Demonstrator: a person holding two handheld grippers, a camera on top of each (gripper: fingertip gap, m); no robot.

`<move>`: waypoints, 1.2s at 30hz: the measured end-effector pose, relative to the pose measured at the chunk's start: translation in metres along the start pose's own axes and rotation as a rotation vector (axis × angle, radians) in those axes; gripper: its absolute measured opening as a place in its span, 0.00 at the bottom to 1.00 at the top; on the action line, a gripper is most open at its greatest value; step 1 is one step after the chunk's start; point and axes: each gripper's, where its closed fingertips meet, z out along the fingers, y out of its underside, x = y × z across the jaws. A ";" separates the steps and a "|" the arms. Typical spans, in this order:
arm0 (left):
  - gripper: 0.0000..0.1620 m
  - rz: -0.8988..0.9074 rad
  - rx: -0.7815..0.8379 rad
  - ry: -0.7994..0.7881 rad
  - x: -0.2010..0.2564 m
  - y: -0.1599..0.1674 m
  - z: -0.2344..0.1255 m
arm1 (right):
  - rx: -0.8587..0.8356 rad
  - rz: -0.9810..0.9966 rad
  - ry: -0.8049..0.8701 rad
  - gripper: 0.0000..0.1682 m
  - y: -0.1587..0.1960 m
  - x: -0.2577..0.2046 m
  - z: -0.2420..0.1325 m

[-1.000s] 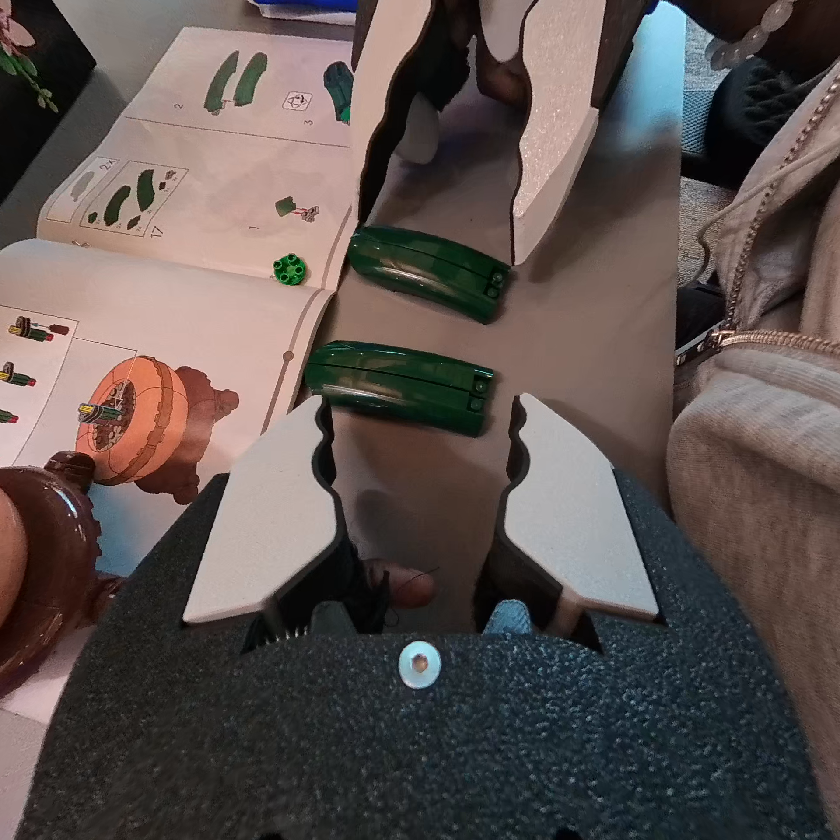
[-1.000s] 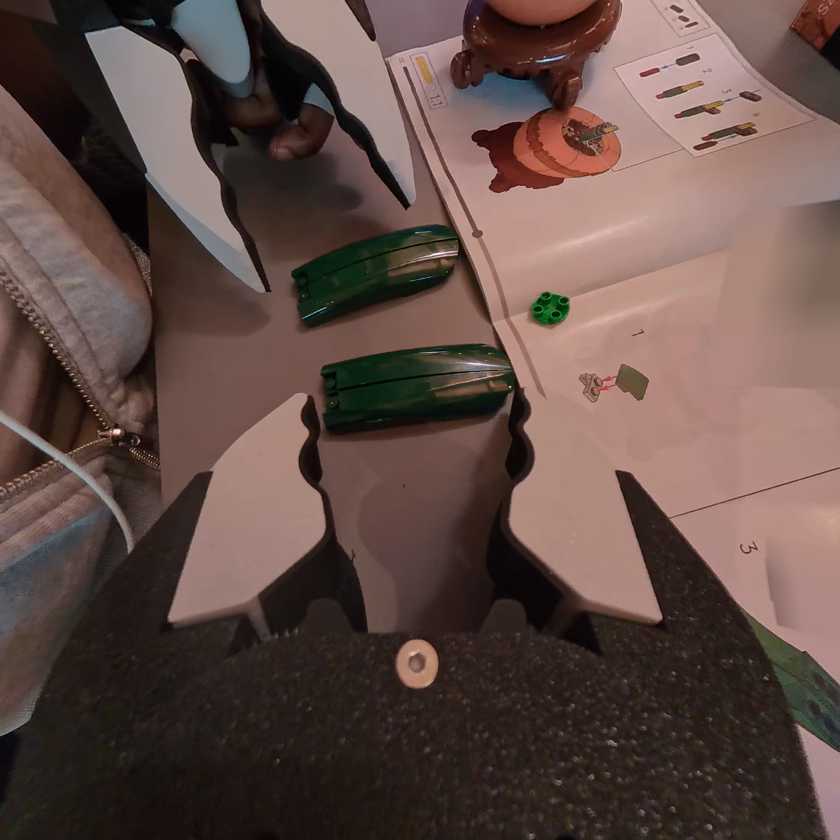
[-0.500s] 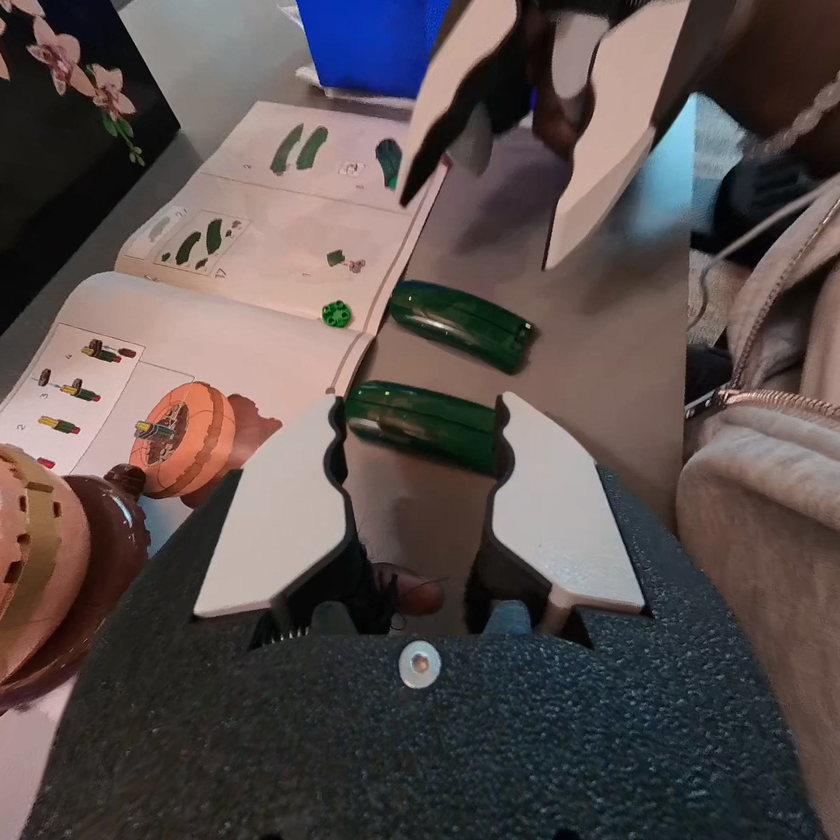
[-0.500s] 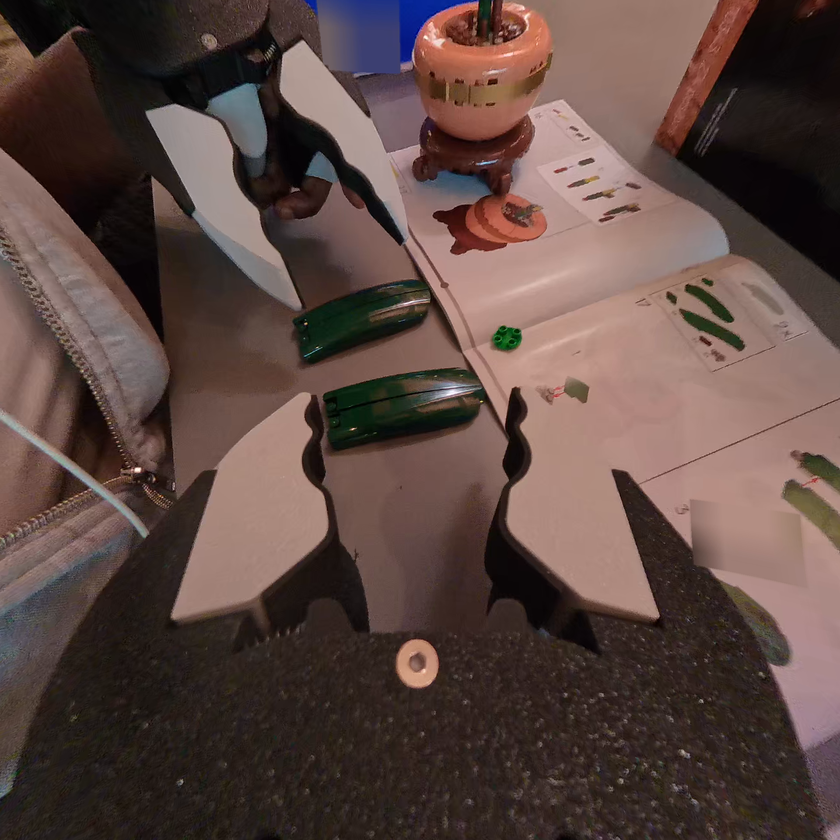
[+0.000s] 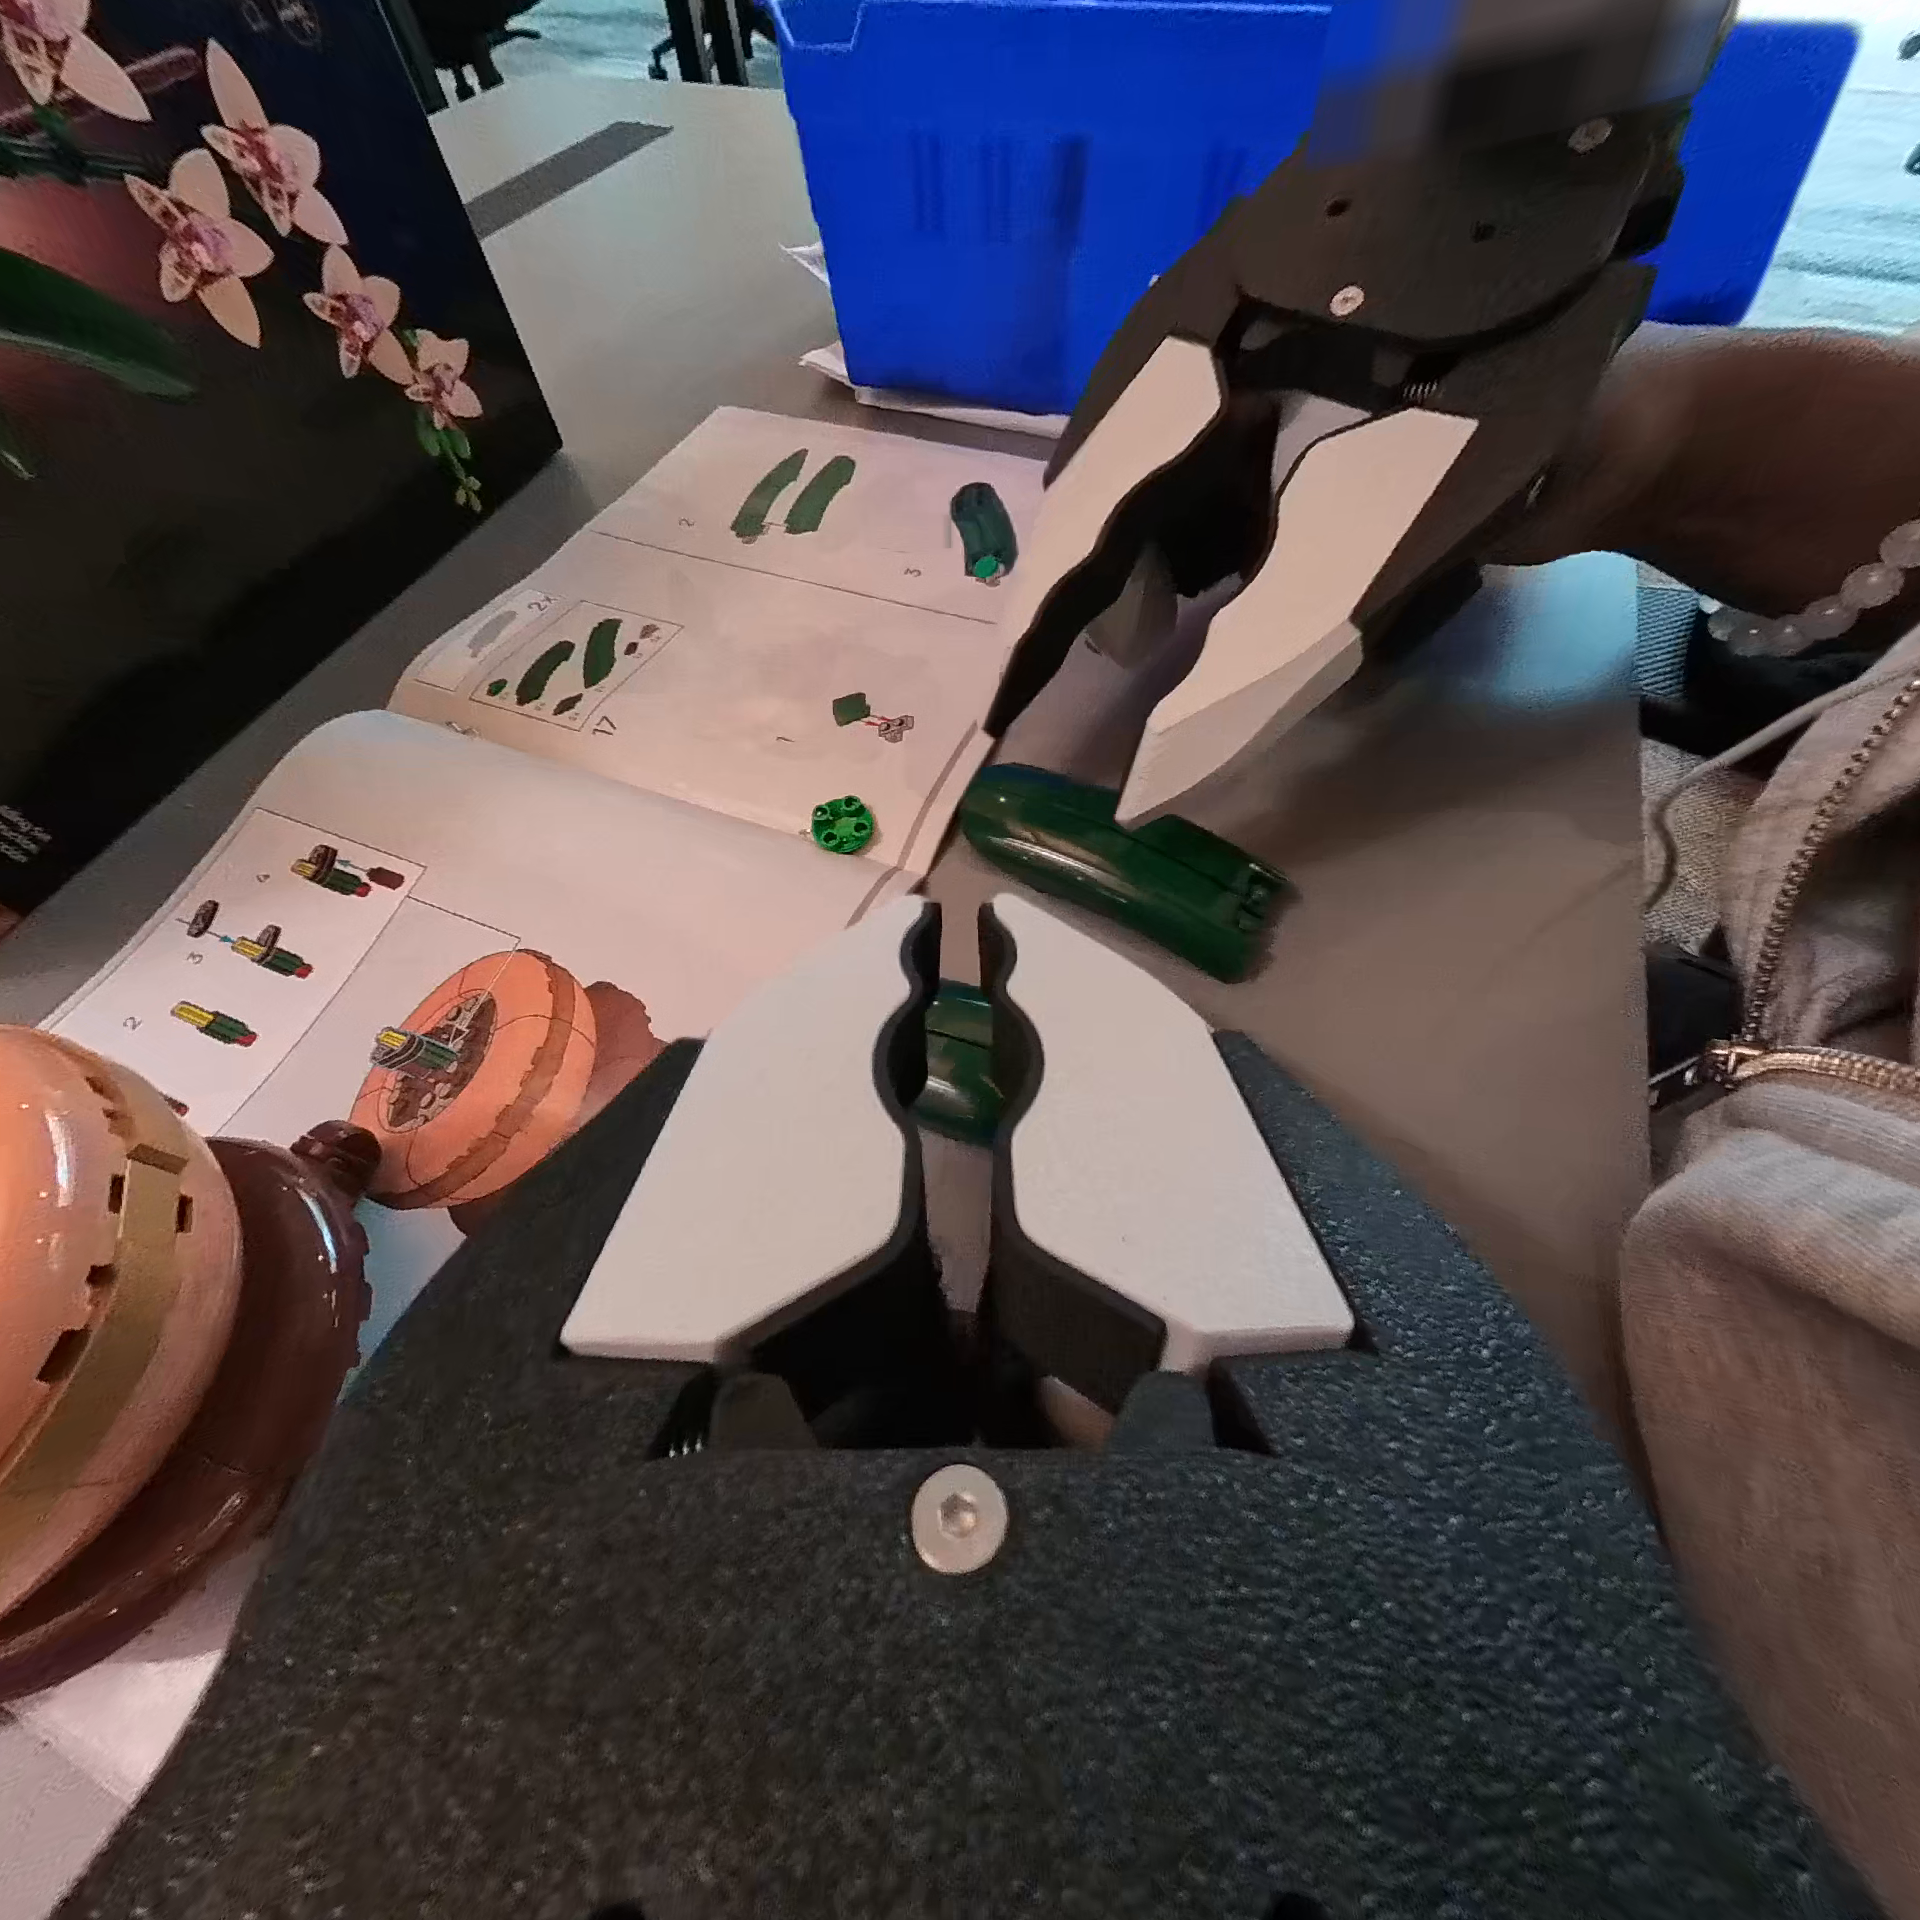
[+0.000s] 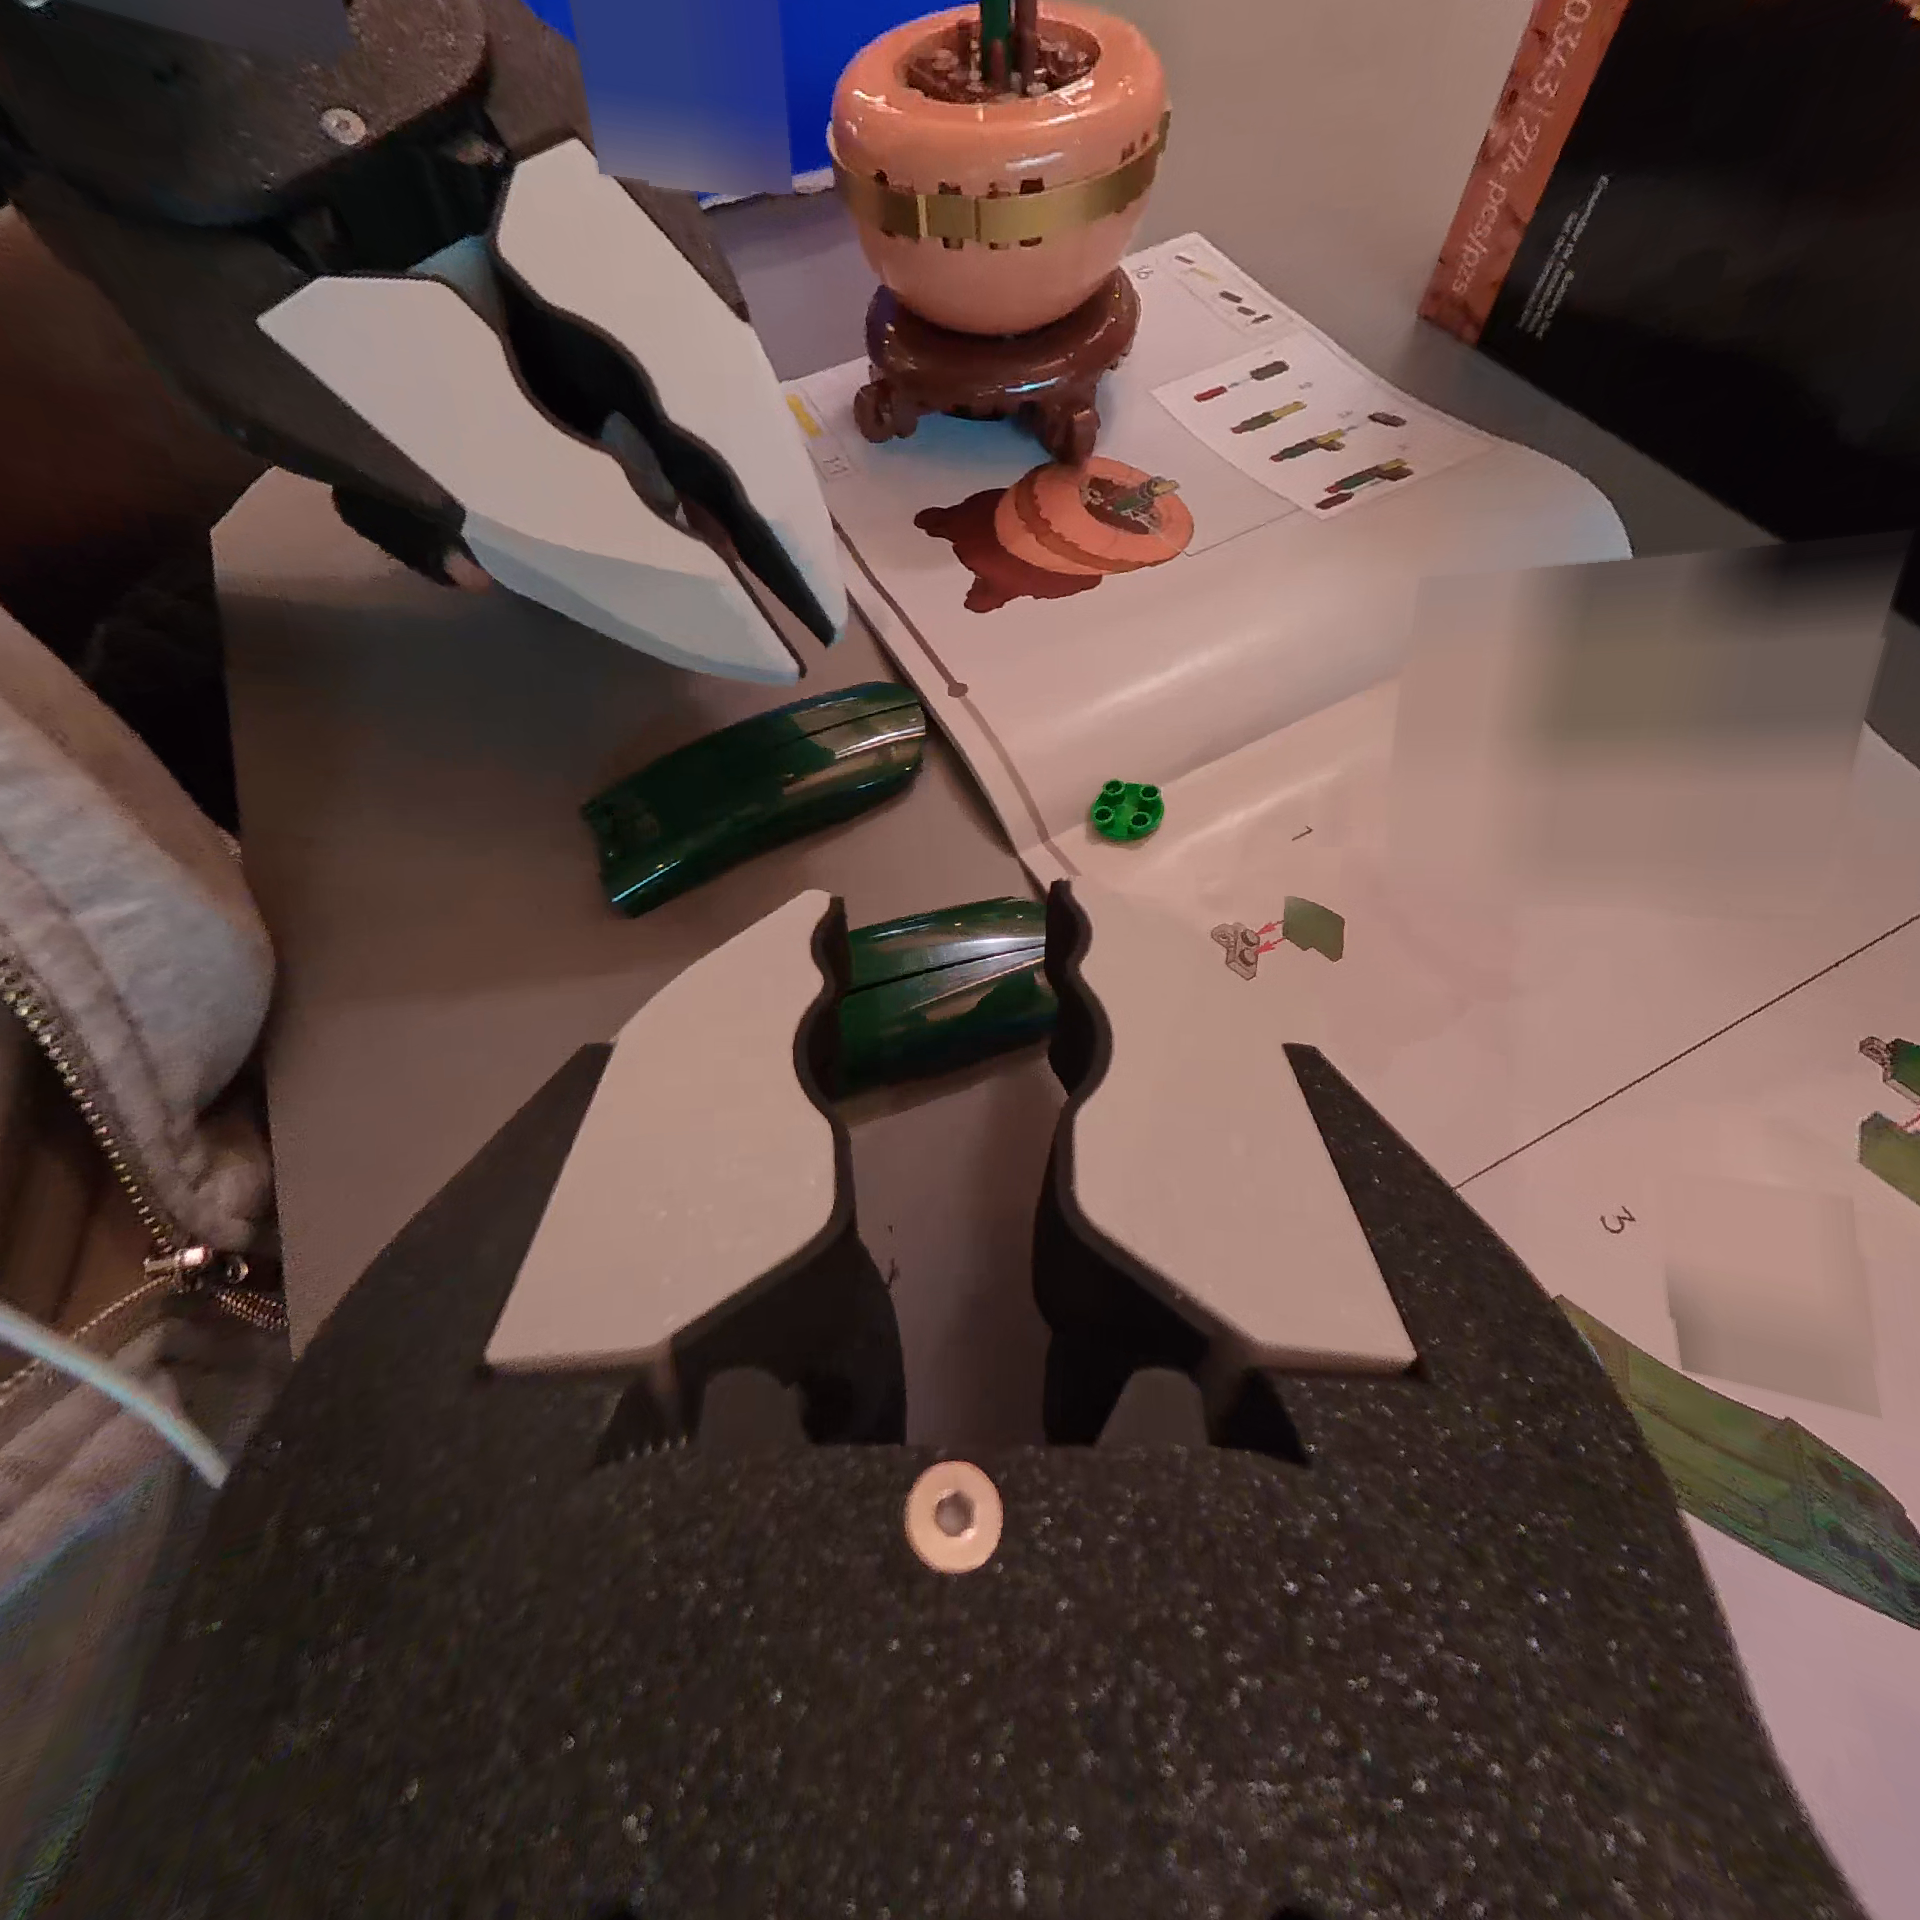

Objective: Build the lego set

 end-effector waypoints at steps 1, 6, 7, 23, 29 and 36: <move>0.04 0.004 -0.002 0.000 0.000 0.000 0.001 | -0.005 0.007 -0.003 0.21 0.000 0.000 0.001; 0.04 0.062 -0.057 -0.002 0.003 0.006 0.005 | -0.045 -0.033 0.005 0.22 0.002 -0.003 0.006; 0.04 0.077 -0.070 0.001 0.005 0.008 0.006 | -0.064 -0.047 0.015 0.22 0.004 -0.004 0.007; 0.06 0.109 -0.173 -0.017 0.006 0.020 -0.002 | -0.057 -0.060 0.074 0.23 -0.002 -0.007 -0.013; 0.09 0.016 -0.195 -0.041 -0.001 0.025 -0.020 | -0.155 0.016 0.131 0.21 0.024 0.005 -0.035; 0.09 0.059 -0.256 -0.028 0.009 0.035 -0.012 | -0.184 0.134 0.074 0.21 0.037 -0.003 -0.028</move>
